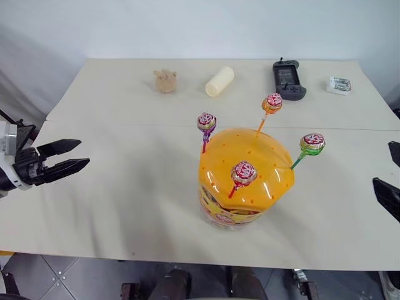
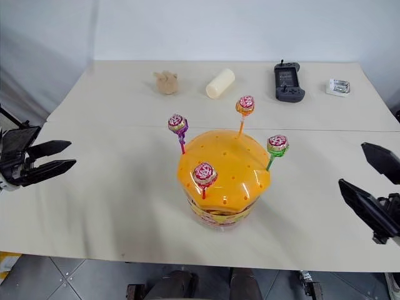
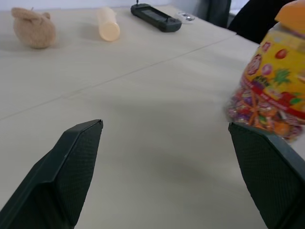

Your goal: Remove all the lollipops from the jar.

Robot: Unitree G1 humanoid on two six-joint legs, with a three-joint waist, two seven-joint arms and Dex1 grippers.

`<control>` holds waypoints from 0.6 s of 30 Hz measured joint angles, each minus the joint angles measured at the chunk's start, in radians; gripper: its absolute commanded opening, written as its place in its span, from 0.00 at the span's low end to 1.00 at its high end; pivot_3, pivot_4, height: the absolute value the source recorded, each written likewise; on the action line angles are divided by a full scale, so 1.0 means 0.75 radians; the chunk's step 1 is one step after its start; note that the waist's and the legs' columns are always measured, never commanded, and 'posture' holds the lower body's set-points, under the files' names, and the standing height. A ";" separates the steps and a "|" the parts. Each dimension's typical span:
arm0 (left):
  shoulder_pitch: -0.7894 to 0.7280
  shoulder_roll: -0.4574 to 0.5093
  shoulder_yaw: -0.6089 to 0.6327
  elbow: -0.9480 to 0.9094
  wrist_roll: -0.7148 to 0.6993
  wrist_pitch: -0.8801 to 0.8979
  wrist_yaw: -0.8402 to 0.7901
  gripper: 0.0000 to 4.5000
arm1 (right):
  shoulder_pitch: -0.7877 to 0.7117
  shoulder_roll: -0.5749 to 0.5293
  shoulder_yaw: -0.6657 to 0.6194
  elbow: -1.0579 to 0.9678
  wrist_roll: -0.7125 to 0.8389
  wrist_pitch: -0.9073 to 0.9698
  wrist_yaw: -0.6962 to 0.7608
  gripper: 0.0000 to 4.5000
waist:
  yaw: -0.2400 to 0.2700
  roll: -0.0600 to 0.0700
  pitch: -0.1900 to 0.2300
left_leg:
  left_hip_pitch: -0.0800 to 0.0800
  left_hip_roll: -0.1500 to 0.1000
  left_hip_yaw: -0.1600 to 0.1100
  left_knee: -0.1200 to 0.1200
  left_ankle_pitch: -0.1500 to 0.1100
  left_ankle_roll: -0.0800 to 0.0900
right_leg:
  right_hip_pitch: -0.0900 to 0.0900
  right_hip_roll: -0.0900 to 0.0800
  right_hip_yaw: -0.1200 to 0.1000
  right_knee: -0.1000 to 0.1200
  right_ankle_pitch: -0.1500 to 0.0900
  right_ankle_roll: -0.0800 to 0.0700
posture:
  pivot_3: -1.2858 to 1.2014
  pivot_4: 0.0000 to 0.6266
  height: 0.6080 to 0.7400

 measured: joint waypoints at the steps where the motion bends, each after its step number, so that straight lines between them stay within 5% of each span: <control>1: -0.012 -0.002 0.001 0.037 0.000 0.008 -0.009 1.00 | -0.009 -0.004 -0.008 -0.012 0.039 0.023 0.000 1.00 | 0.000 -0.002 0.001 | 0.000 0.001 0.000 0.000 0.000 -0.001 | 0.000 0.000 -0.001 0.000 0.000 0.000 | 0.52 0.24 1.00; 8: -0.052 -0.021 0.021 0.091 -0.007 0.057 -0.053 1.00 | -0.051 -0.043 -0.017 -0.097 0.212 0.182 0.131 1.00 | -0.002 -0.007 0.003 | -0.001 0.003 0.001 0.001 -0.002 0.000 | 0.000 -0.002 0.000 0.000 0.000 0.000 | 0.52 0.24 1.00; 18: 0.029 -0.098 0.020 -0.165 -0.071 0.093 -0.112 1.00 | 0.011 -0.082 -0.137 0.013 0.094 0.270 0.399 1.00 | 0.004 -0.009 0.003 | -0.001 0.004 0.003 0.005 -0.003 0.001 | 0.002 -0.002 0.000 -0.002 0.000 0.000 | 0.52 0.24 1.00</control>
